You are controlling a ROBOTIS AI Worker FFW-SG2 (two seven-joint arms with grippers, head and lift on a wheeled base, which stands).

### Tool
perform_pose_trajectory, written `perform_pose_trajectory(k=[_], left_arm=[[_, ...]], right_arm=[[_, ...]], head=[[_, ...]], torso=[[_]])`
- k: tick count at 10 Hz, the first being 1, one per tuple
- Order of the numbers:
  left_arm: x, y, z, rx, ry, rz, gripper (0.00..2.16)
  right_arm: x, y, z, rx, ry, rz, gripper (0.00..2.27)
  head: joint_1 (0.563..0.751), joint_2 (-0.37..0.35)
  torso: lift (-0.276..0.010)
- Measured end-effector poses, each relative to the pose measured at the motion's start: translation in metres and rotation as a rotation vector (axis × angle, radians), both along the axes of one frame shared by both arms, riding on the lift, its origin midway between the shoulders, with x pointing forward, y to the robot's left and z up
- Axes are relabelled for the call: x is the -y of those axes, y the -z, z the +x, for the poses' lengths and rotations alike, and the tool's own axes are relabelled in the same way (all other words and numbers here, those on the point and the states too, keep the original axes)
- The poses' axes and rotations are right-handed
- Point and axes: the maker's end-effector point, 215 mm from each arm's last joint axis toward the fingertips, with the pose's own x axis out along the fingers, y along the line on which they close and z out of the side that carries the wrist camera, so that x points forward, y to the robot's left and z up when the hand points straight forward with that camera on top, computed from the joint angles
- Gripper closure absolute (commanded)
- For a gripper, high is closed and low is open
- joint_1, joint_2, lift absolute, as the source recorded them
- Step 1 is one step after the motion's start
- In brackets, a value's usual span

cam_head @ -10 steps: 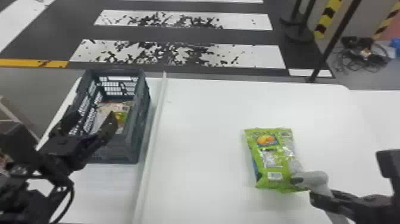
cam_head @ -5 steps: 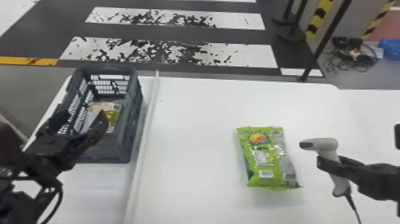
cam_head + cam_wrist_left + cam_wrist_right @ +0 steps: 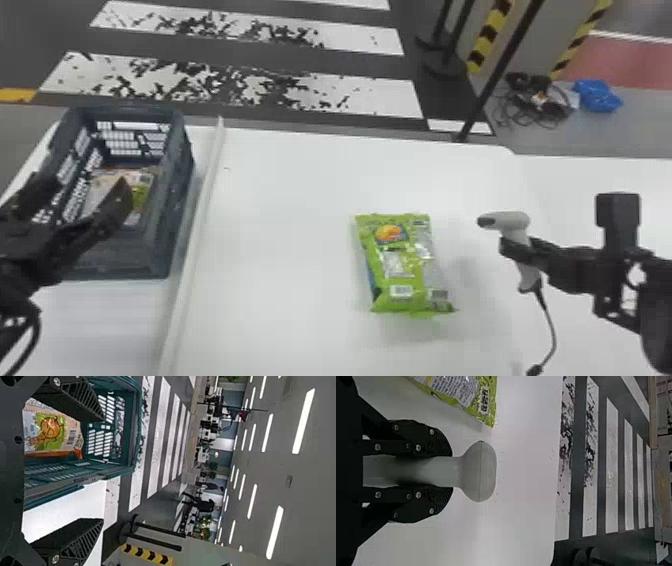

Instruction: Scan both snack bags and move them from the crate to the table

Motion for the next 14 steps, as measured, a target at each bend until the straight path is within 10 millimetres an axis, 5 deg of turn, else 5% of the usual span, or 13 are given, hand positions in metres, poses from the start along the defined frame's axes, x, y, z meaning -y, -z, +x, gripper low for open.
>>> perform_pose_trajectory(k=[3,7,8,9,10,12,14], left_arm=[[0.002,-0.001,0.0,0.002,0.003,-0.001,0.1],[0.002,-0.003,0.0,0.005,0.005,-0.001,0.1],[0.002,-0.003,0.0,0.005,0.005,-0.001,0.1],[0.002,-0.003,0.0,0.004,0.005,-0.001,0.1],[0.002,-0.002,0.0,0.004,0.005,-0.002,0.1],[0.002,-0.003,0.0,0.004,0.006,-0.002,0.1],[0.003,-0.003,0.0,0.002,0.007,-0.002,0.1]], right_arm=[[0.017,0.03,0.029,-0.013,0.0,-0.04,2.25],[0.022,0.059,0.04,-0.016,-0.004,-0.077,2.16],[0.022,0.063,0.041,-0.014,-0.004,-0.08,1.82],[0.021,0.064,0.043,-0.007,-0.004,-0.082,0.77],[0.019,0.065,0.043,-0.001,-0.003,-0.076,0.0],[0.019,0.063,0.039,0.012,0.007,-0.064,0.03],[0.019,0.04,0.028,0.061,0.024,-0.028,0.09]], head=[[0.695,-0.191],[0.695,-0.195],[0.695,-0.195],[0.695,-0.194],[0.695,-0.193],[0.695,-0.192],[0.695,-0.197]], torso=[[-0.088],[-0.088],[-0.088],[-0.088],[-0.088],[-0.088],[-0.088]])
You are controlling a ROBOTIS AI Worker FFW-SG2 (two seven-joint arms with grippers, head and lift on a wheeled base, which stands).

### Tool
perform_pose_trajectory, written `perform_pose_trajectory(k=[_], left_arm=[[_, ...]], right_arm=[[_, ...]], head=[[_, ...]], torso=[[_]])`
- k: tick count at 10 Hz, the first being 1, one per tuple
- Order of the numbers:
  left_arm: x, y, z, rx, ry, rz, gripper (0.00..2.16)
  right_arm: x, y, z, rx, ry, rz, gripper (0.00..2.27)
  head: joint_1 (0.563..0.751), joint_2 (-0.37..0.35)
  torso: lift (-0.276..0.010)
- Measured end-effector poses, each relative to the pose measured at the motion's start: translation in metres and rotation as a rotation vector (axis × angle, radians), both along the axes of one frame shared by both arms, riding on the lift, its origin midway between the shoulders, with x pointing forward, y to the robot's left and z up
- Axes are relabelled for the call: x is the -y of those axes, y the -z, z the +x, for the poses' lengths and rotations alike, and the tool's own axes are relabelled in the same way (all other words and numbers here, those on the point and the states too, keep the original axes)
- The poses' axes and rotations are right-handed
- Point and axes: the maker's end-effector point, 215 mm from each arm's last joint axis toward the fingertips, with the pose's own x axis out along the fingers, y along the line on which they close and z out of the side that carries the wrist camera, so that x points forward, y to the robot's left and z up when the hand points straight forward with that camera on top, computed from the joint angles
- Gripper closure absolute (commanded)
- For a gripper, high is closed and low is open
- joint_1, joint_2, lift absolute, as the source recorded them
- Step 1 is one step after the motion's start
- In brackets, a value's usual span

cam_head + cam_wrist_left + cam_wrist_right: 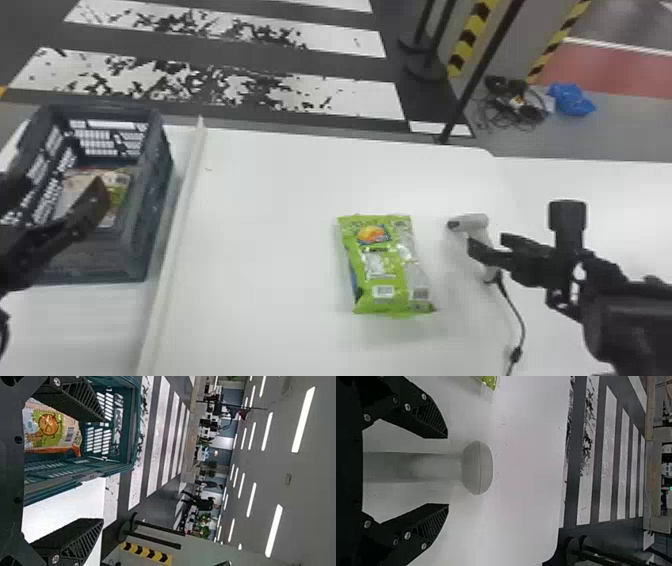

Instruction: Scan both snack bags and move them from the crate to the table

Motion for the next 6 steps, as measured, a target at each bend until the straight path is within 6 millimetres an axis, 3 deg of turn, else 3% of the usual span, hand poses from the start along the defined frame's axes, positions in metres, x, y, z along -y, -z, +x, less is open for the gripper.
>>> perform_pose_trajectory(k=[3,6], left_arm=[[0.004,0.001,0.001,-0.004,0.007,-0.003,0.1],[0.005,0.0,0.001,-0.004,0.009,-0.002,0.1]], right_arm=[[-0.03,-0.028,-0.029,0.0,-0.057,0.131,0.12],[-0.088,-0.03,-0.06,-0.075,-0.174,0.273,0.12]], head=[[0.695,-0.171],[0.695,-0.109]], torso=[[-0.088],[-0.088]])
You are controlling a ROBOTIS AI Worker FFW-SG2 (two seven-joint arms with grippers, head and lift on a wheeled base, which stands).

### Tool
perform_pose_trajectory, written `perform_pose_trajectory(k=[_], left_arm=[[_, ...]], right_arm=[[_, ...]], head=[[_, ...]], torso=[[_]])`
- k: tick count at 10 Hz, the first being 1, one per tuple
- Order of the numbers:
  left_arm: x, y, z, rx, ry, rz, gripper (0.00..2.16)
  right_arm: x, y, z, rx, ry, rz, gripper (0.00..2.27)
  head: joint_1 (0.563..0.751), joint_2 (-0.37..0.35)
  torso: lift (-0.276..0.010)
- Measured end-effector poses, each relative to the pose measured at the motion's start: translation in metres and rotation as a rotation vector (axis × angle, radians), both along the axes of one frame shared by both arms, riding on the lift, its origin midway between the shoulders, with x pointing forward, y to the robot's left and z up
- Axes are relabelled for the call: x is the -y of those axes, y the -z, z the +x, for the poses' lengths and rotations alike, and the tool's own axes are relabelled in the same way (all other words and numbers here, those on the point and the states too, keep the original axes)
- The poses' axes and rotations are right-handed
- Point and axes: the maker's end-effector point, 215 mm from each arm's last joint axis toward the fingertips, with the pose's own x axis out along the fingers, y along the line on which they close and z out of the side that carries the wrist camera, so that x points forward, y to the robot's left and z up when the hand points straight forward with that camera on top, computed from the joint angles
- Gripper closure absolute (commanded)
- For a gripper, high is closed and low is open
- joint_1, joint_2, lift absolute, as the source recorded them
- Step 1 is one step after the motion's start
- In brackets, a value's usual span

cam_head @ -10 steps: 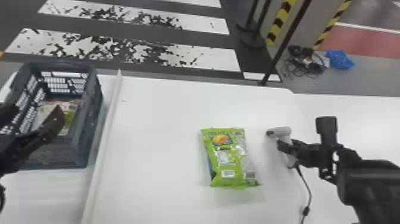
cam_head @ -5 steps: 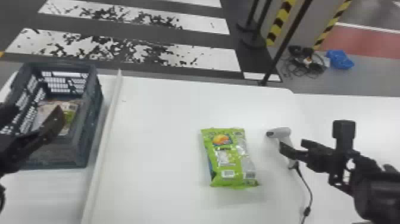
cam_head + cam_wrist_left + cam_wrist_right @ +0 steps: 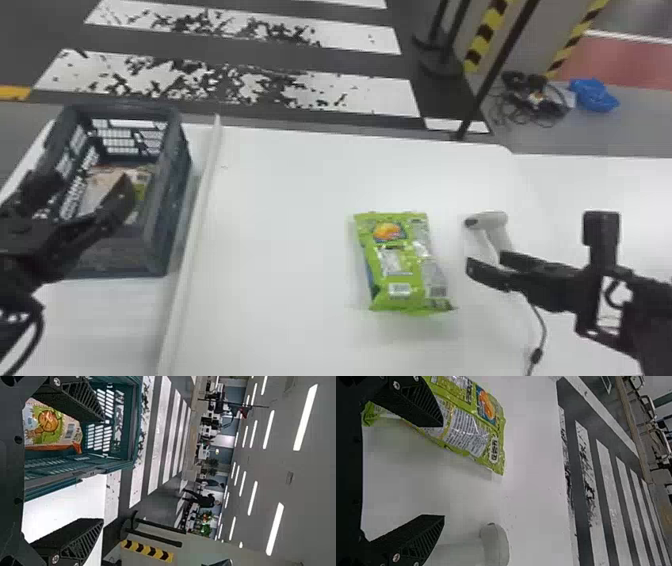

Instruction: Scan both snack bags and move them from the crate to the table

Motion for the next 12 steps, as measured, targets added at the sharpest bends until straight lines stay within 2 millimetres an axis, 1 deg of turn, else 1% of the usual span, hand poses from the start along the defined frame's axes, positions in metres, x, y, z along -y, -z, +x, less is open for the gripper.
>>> perform_pose_trajectory(k=[1,4,7,8,9,10,11,12], left_arm=[[0.0,0.0,0.0,0.0,0.0,0.001,0.1],[-0.001,0.003,0.0,-0.006,0.001,0.003,0.1],[-0.002,0.006,0.0,-0.01,0.0,0.003,0.1],[-0.002,0.007,0.0,-0.011,-0.001,0.003,0.1],[-0.003,0.007,0.0,-0.012,-0.001,0.002,0.1],[-0.003,0.007,0.0,-0.013,-0.001,0.002,0.1],[-0.003,0.008,0.0,-0.013,-0.001,0.002,0.1],[-0.003,0.007,0.0,-0.012,-0.001,0.002,0.1]], right_arm=[[-0.015,0.002,-0.006,-0.015,-0.029,0.023,0.12],[-0.047,0.017,-0.018,-0.063,-0.103,0.033,0.12],[-0.073,0.034,-0.03,-0.115,-0.173,0.028,0.13],[-0.077,0.042,-0.032,-0.134,-0.186,0.012,0.19],[-0.079,0.05,-0.034,-0.151,-0.196,-0.003,0.53],[-0.08,0.056,-0.034,-0.164,-0.203,-0.012,1.31],[-0.082,0.06,-0.035,-0.171,-0.216,-0.017,2.25],[-0.083,0.062,-0.036,-0.174,-0.226,-0.03,2.26]], head=[[0.695,-0.087],[0.695,-0.043],[0.695,-0.002],[0.695,0.002],[0.695,0.006],[0.695,0.008],[0.695,0.011],[0.695,0.012]], torso=[[-0.088],[-0.088],[-0.088],[-0.088],[-0.088],[-0.088],[-0.088],[-0.088]])
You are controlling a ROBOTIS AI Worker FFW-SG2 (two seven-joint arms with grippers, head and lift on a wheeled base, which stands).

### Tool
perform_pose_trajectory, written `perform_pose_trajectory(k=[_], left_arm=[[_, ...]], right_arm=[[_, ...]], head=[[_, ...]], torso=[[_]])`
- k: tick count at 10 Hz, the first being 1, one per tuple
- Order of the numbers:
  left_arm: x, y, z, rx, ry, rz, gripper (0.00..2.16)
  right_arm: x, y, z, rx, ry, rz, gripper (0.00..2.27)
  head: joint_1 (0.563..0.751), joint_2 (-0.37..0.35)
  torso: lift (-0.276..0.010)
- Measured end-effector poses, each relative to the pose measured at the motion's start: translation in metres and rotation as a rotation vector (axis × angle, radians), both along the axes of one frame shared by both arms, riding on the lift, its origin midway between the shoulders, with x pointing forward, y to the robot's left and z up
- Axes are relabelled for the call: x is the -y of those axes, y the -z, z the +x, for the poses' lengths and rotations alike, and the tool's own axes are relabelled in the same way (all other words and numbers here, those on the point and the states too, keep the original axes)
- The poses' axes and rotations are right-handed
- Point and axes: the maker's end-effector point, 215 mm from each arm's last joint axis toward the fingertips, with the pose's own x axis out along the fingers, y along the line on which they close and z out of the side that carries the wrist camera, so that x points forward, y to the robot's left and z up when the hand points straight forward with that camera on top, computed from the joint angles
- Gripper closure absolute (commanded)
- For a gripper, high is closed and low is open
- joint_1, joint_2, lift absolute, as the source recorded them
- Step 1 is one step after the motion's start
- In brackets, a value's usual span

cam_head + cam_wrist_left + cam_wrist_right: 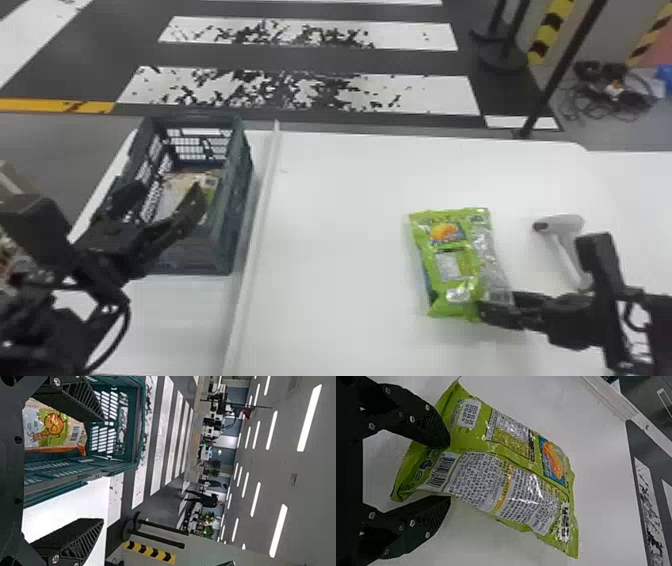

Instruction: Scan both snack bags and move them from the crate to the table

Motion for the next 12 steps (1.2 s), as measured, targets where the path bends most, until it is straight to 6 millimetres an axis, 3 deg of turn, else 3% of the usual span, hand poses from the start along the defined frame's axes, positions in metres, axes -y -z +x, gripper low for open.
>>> perform_pose_trajectory(k=[3,5,6,7,9,10,12], left_arm=[[0.0,0.0,0.0,0.0,0.0,-0.001,0.1],[0.0,0.0,0.0,-0.001,-0.001,-0.001,0.1],[-0.001,0.0,0.0,-0.001,-0.002,-0.001,0.1],[-0.001,0.001,0.0,-0.001,-0.002,-0.001,0.1],[0.0,0.001,-0.001,-0.001,-0.002,-0.002,0.1],[0.0,0.0,-0.001,0.0,-0.002,-0.002,0.1],[0.0,-0.001,0.0,0.001,-0.002,-0.002,0.1]], right_arm=[[-0.002,-0.016,0.003,0.039,-0.026,0.041,2.26],[0.013,-0.053,0.018,0.121,0.034,0.106,2.26],[0.03,-0.079,0.029,0.178,0.083,0.136,2.26],[0.054,-0.107,0.043,0.241,0.145,0.164,2.26],[0.12,-0.157,0.069,0.361,0.308,0.177,2.26],[0.157,-0.17,0.077,0.398,0.405,0.167,2.26],[0.23,-0.173,0.082,0.44,0.592,0.146,2.26]], head=[[0.695,0.016],[0.695,0.002],[0.695,-0.02],[0.695,-0.052],[0.695,-0.118],[0.695,-0.169],[0.695,-0.264]], torso=[[-0.088],[-0.088],[-0.088],[-0.088],[-0.088],[-0.088],[-0.088]])
